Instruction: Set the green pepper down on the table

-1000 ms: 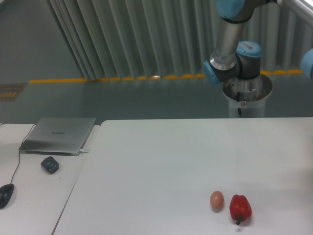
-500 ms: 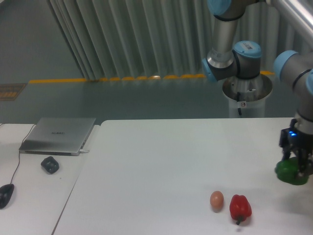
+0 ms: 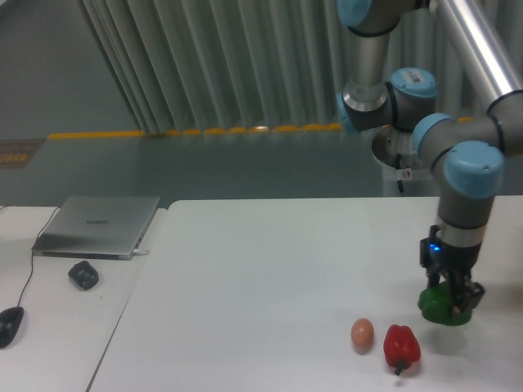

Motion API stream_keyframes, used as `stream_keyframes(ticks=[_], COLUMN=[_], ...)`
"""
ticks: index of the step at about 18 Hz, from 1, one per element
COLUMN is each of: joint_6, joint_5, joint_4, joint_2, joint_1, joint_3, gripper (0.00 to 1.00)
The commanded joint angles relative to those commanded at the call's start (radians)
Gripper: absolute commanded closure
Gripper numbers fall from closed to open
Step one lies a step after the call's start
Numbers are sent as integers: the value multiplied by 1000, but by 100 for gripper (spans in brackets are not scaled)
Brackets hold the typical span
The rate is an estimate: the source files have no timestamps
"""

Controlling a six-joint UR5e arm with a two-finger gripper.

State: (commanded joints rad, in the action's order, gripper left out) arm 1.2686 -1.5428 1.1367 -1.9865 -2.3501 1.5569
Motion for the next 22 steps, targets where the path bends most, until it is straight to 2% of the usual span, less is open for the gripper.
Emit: stream_keyframes(ticks=[3, 6, 8, 9, 10, 14, 18, 22], joint_6=[8, 0, -2, -2, 0, 9, 24, 133], joint_5=[-43, -43, -40, -43, -46, -45, -97, -145], joint_4=[0, -2, -3, -3, -2, -6, 3, 29], joint_2=[0, -2, -5, -6, -6, -2, 0, 8], joint_1=[5, 6, 5, 5, 5, 5, 8, 8], joint_3=[6, 6, 2, 0, -3, -11, -81, -93], gripper=[53, 46, 27, 9, 0, 0, 0, 0])
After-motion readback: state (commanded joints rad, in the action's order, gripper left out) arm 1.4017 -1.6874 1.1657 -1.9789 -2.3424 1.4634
